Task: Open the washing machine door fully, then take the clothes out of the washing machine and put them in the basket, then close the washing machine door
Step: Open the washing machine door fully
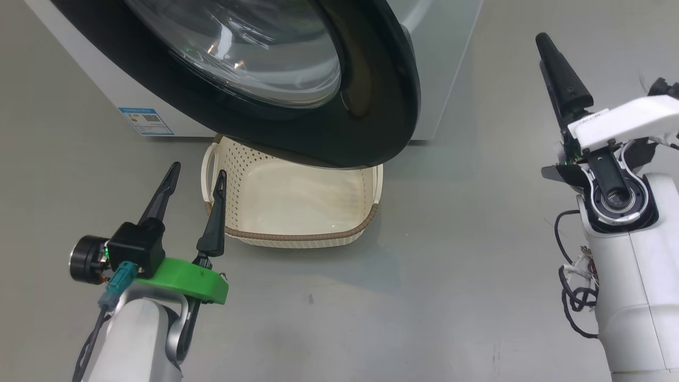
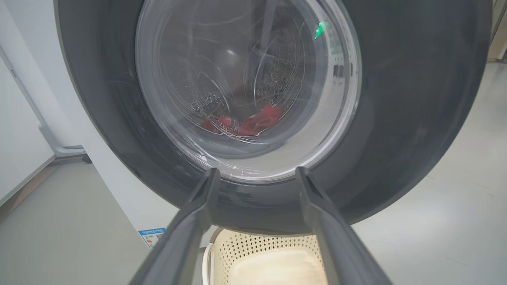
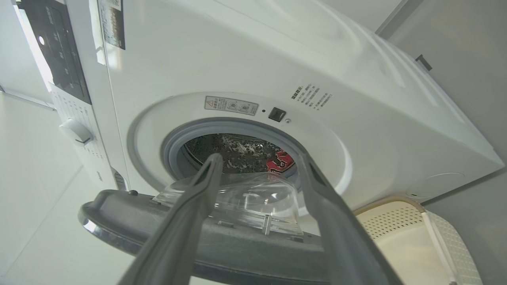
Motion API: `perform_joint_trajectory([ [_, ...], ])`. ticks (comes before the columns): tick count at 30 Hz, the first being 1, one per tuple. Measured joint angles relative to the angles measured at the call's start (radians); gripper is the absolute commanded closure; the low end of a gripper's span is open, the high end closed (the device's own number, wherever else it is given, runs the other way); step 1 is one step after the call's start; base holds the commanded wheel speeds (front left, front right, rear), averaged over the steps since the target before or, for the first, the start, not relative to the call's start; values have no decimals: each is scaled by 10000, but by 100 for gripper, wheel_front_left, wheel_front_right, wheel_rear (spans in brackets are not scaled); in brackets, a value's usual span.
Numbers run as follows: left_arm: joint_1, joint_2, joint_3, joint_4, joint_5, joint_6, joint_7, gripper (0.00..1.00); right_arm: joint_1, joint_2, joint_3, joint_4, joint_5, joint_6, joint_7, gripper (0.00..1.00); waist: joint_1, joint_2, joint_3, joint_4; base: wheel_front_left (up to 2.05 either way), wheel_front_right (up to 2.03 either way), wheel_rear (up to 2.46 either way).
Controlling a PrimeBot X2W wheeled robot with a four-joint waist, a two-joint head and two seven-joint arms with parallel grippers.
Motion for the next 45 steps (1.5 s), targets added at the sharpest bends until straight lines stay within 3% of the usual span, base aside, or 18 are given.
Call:
perform_joint_trajectory([
  [12, 195, 4, 15, 140, 84, -2, 0, 0, 1165, -1850, 1158, -201, -5079, 2, -3484, 0, 0, 0, -432, -183, 0, 0, 0],
  [19, 291, 6, -38, 205, 88, -19, 0, 0, 1711, -2318, 1787, 290, -7264, -121, -4809, 0, 0, 0, -611, -190, 0, 0, 0],
  [31, 708, 12, -35, 385, 88, -27, 2, 0, 3020, -1879, 1952, 892, -8163, -1350, -4836, 0, 0, 0, -1076, -136, 0, 0, 0],
  [35, 714, 12, -29, 385, 90, -27, 0, 0, 3233, -1634, 1877, 895, -8213, -1603, -4836, 0, 0, 0, -1128, -165, 0, 0, 0],
  [45, 748, 13, -13, 385, 100, -27, 0, 0, 3594, -1068, 1638, 554, -8397, -1858, -4834, 0, 0, 0, -1211, -273, 0, 0, 0],
])
